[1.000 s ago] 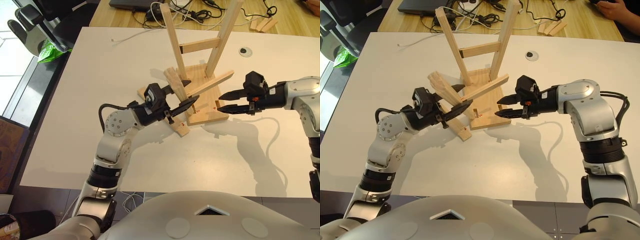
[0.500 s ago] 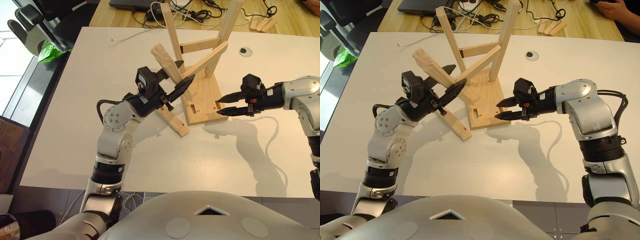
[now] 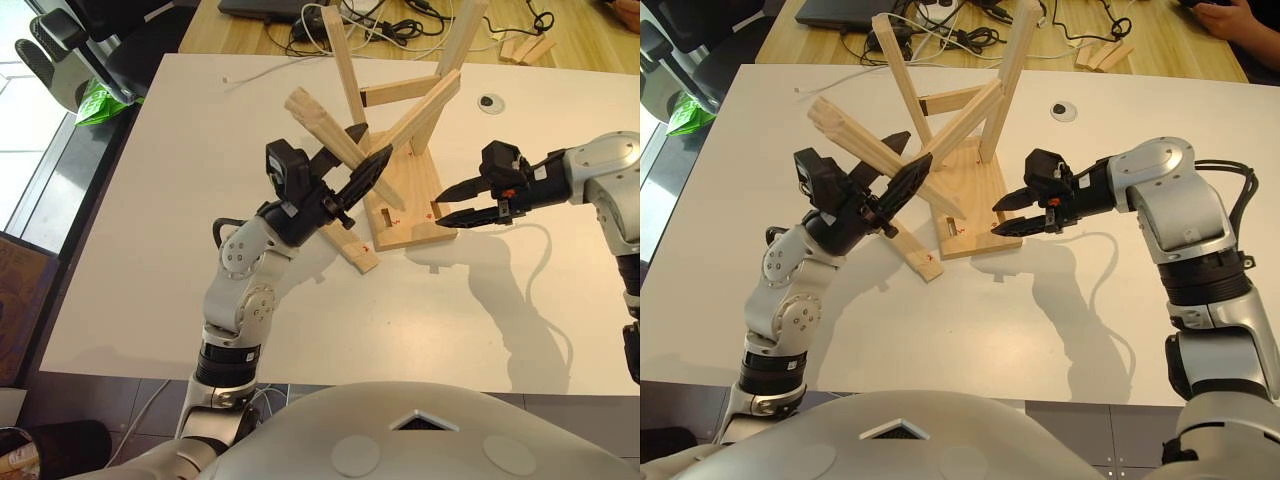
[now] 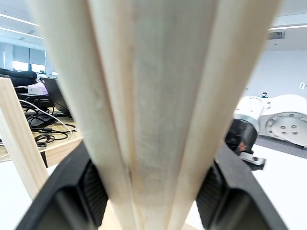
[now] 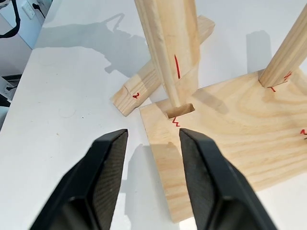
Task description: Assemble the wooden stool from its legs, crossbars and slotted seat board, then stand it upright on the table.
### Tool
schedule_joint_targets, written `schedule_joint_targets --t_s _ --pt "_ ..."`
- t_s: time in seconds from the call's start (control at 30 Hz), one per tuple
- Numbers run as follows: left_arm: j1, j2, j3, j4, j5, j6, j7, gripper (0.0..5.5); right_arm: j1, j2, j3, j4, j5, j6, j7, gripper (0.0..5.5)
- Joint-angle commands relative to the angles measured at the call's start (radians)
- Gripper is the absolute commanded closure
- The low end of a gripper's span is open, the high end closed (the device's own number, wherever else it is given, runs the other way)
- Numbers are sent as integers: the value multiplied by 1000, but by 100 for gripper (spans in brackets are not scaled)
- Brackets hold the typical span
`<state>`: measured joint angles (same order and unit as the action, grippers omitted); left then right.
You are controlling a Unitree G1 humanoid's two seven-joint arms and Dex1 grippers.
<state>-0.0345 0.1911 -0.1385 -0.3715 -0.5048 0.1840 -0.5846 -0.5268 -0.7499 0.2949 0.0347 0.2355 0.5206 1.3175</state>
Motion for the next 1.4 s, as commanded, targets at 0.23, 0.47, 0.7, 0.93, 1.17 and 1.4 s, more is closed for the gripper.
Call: schedule_joint_targets --t_s 0.23,0.47,0.7,0.93,1.17,1.4 --pt "-149 -17 76 56 -43 151 115 344 71 162 -84 -42 -86 110 -397 353" --pt "-229 -204 156 -24 -86 248 460 344 265 225 -170 -250 -59 211 -593 353" --pt "-187 -184 113 -41 116 267 623 344 446 264 -171 -370 -87 217 -740 353" --pt "65 -175 -21 -63 271 99 577 344 636 307 -149 -393 -86 199 -812 353" --pt "103 -174 -11 -98 237 67 514 344 664 359 -177 -408 -7 218 -817 353" --pt "60 -135 -6 -129 180 94 412 344 467 300 -318 -297 96 245 -756 353"
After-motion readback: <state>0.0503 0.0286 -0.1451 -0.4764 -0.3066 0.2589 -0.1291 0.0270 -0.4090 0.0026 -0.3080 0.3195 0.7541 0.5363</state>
